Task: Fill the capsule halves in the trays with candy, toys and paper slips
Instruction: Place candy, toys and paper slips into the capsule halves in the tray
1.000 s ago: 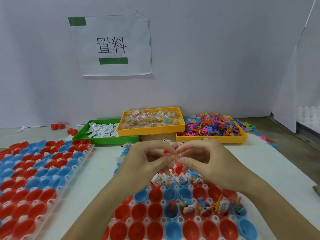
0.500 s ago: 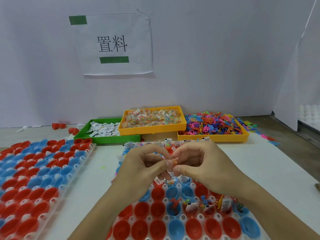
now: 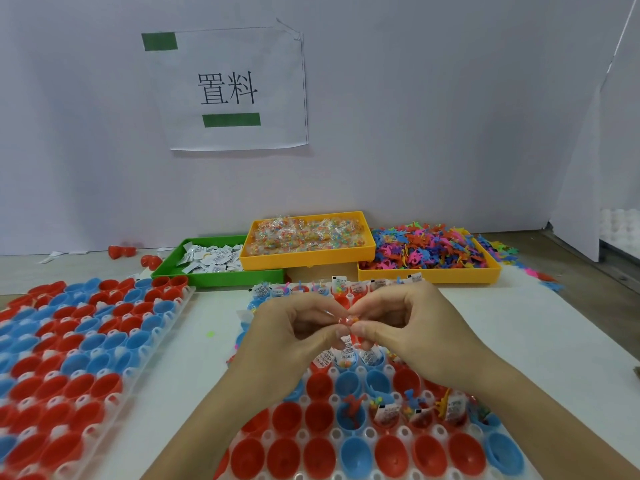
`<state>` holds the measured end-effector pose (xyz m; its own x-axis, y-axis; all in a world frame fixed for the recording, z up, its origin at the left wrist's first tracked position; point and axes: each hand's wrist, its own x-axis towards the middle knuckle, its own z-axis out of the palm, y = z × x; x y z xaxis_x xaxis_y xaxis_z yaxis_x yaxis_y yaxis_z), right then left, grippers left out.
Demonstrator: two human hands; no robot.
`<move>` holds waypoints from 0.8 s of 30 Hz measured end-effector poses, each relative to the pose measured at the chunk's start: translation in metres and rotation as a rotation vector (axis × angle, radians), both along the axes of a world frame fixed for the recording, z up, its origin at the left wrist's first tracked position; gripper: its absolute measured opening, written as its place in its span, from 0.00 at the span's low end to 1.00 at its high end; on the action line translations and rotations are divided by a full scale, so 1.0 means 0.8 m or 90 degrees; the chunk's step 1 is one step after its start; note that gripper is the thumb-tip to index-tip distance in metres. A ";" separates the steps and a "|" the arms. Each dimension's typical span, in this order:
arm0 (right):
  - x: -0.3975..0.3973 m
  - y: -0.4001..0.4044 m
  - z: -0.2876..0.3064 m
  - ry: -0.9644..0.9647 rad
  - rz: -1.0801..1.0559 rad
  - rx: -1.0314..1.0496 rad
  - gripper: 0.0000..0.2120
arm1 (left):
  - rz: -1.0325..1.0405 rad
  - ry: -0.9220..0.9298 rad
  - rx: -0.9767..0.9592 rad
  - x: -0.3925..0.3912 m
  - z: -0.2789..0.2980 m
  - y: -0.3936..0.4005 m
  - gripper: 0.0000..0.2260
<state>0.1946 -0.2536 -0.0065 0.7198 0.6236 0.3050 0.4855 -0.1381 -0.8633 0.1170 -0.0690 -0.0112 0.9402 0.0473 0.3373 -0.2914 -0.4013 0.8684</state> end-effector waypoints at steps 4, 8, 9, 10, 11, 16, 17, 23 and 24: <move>0.000 -0.001 0.000 -0.009 0.001 -0.002 0.06 | 0.016 -0.010 0.031 0.000 0.000 0.001 0.08; -0.001 0.000 0.000 -0.016 -0.001 0.008 0.05 | 0.029 -0.019 0.050 -0.002 0.000 0.000 0.08; -0.001 0.000 0.000 -0.022 -0.001 0.010 0.05 | 0.031 -0.018 0.052 -0.002 0.000 0.000 0.07; -0.002 0.001 0.000 -0.029 -0.003 0.011 0.04 | 0.032 -0.017 0.051 -0.002 0.000 0.000 0.07; -0.002 0.001 0.000 -0.036 -0.006 0.012 0.04 | 0.032 -0.017 0.048 -0.002 0.001 0.000 0.07; -0.004 0.002 -0.001 -0.058 -0.008 0.021 0.03 | 0.048 -0.031 0.103 -0.003 0.003 0.000 0.05; -0.004 0.002 -0.001 -0.061 -0.008 0.024 0.03 | 0.050 -0.037 0.118 -0.003 0.004 0.000 0.05; -0.005 0.002 0.001 -0.061 0.003 0.030 0.04 | 0.038 -0.055 0.201 -0.004 0.003 0.002 0.03; -0.005 0.002 0.002 -0.055 0.006 0.030 0.04 | 0.036 -0.055 0.208 -0.004 0.002 0.002 0.02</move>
<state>0.1904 -0.2518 -0.0053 0.6842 0.6135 0.3944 0.5589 -0.0937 -0.8239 0.1135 -0.0675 -0.0096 0.9063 -0.0250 0.4219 -0.3277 -0.6719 0.6642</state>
